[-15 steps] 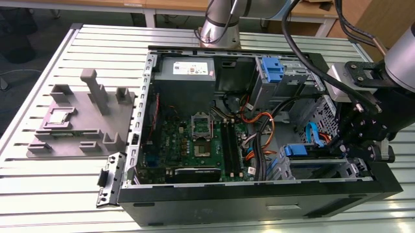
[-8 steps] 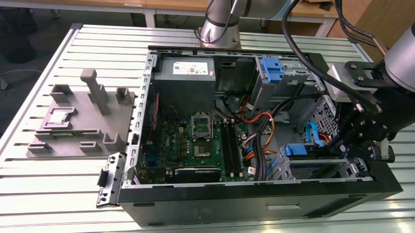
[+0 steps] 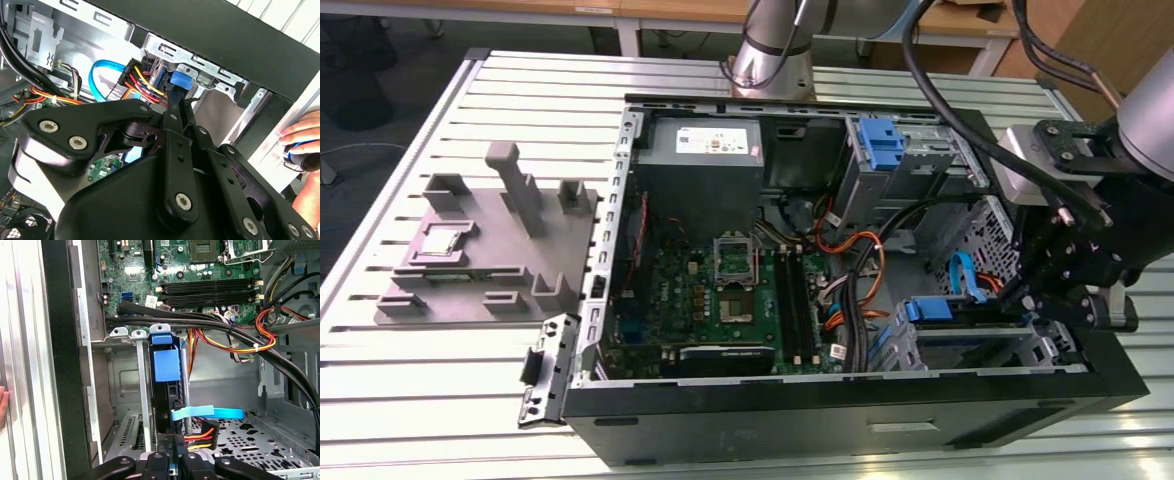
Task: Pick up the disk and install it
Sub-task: 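Insert the second disk wire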
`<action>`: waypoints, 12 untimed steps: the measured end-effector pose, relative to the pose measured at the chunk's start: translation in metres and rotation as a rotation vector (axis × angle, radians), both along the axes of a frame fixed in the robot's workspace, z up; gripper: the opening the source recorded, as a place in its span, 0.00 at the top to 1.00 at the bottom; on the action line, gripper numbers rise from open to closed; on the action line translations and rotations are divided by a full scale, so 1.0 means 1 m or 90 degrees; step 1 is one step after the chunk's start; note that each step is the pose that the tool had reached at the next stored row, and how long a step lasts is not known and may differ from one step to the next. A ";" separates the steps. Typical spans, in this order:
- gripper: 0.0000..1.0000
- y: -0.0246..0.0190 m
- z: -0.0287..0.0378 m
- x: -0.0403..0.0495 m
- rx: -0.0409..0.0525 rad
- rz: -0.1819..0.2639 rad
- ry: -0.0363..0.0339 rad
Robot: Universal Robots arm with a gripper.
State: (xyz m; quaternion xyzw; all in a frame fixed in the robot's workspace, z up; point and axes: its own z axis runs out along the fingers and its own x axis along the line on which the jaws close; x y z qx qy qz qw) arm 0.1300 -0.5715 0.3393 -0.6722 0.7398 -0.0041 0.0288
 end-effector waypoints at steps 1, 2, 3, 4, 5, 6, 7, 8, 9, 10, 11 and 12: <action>0.84 0.0000 0.0001 0.0000 -0.0001 0.000 0.0000; 0.84 0.0004 0.0002 -0.0001 -0.0002 0.000 0.0000; 0.84 0.0010 0.0002 -0.0003 -0.0002 0.000 0.0000; 0.84 0.0019 0.0001 -0.0007 -0.0001 0.000 0.0000; 0.84 0.0070 -0.0001 -0.0024 0.0000 0.000 0.0000; 0.84 0.0086 -0.0001 -0.0026 -0.0001 0.000 0.0000; 0.84 0.0097 -0.0002 -0.0027 0.0000 0.000 0.0000; 0.84 0.0105 -0.0003 -0.0027 -0.0001 0.000 0.0000; 0.84 0.0110 -0.0004 -0.0028 0.0000 0.000 0.0000; 0.84 0.0110 -0.0005 -0.0029 -0.0002 0.000 0.0000; 0.84 0.0110 -0.0006 -0.0030 -0.0004 0.000 0.0000; 0.84 0.0110 -0.0006 -0.0033 -0.0004 0.000 0.0000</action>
